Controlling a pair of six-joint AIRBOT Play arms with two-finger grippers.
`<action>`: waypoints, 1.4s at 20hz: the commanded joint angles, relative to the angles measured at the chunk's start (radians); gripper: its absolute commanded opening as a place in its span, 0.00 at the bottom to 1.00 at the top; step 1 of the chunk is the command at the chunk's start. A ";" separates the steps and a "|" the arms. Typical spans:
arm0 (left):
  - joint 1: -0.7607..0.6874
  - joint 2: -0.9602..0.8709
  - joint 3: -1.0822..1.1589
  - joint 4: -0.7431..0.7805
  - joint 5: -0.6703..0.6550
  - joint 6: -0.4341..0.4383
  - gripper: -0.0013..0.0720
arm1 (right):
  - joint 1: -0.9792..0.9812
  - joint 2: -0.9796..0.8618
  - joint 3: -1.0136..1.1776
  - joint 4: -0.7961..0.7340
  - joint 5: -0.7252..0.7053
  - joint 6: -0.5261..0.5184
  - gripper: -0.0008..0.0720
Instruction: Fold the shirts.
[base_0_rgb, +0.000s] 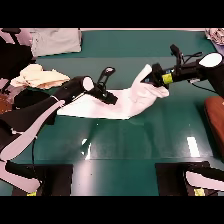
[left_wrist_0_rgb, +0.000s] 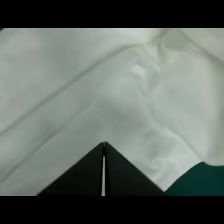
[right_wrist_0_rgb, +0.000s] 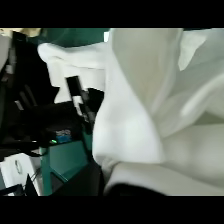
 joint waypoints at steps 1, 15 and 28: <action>-0.018 -0.043 0.001 -0.027 0.020 0.024 0.06 | 0.074 -0.001 0.114 0.017 -0.046 0.120 0.03; -0.017 0.012 0.043 0.085 -0.169 -0.011 0.06 | 0.273 -0.232 0.467 0.008 0.093 0.304 0.03; 0.199 0.288 0.058 0.802 -0.760 -0.230 0.06 | 0.320 -0.232 0.418 0.009 -0.035 0.309 0.03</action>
